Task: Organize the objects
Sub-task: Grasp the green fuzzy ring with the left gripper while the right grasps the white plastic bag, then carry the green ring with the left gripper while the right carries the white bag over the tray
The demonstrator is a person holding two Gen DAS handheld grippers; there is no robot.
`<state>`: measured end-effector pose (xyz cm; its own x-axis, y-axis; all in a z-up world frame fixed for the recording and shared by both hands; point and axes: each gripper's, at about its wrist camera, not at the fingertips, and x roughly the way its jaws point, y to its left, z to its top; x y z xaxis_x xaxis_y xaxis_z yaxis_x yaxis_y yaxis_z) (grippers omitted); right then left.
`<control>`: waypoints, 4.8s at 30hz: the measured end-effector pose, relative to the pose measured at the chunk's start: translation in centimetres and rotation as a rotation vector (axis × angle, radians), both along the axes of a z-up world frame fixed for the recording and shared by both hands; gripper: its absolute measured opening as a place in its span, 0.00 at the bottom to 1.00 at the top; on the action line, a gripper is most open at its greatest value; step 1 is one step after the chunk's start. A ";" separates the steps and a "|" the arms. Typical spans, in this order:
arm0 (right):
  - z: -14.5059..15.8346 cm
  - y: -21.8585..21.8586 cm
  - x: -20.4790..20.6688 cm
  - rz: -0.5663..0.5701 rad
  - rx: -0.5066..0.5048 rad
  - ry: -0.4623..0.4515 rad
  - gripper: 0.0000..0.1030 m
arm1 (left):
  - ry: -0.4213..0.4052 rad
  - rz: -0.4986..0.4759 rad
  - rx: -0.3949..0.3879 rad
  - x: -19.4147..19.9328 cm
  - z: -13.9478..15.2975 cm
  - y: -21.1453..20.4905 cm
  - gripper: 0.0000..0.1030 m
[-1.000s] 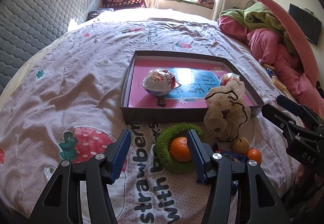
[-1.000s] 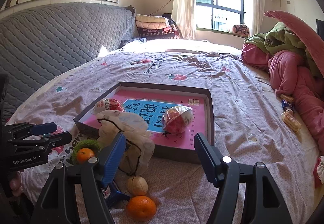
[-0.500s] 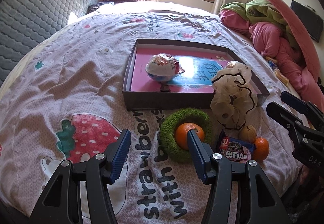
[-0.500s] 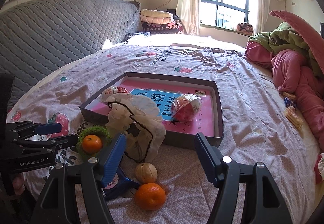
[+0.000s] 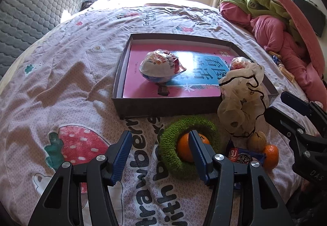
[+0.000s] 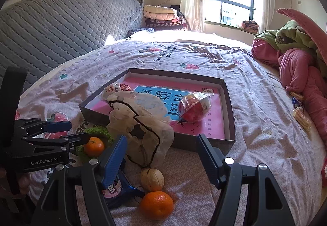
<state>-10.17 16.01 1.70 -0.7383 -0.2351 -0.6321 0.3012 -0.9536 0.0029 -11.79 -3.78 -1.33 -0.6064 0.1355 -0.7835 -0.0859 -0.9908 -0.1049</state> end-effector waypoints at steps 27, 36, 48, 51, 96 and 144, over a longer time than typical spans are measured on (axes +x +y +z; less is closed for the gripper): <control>-1.7 -1.2 -3.9 0.081 -0.031 -0.118 0.17 | -0.122 -0.124 0.234 -3.3 -1.2 -0.1 0.16; -0.9 -0.4 -3.6 0.068 -0.070 -0.087 0.11 | -0.092 -0.111 0.233 -2.6 -0.4 -0.4 0.08; 0.4 0.2 -3.2 0.064 -0.096 -0.041 0.11 | -0.055 -0.144 0.264 -1.9 1.2 0.3 0.08; 0.6 0.3 -3.0 0.065 -0.104 -0.035 0.11 | -0.043 -0.155 0.266 -1.6 1.8 0.6 0.08; 5.3 3.9 -4.3 -0.037 -0.091 0.119 0.11 | 0.155 -0.060 0.205 -4.8 9.3 0.4 0.08; 0.7 5.4 -7.8 -0.071 -0.059 0.003 0.11 | 0.165 0.001 0.187 -8.4 2.7 -1.4 0.09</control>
<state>-17.92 21.42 2.41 -0.7566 -0.2186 -0.6163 0.2326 -0.9708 0.0587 -20.20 -5.22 1.41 -0.7244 0.2682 -0.6350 -0.1165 -0.9556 -0.2708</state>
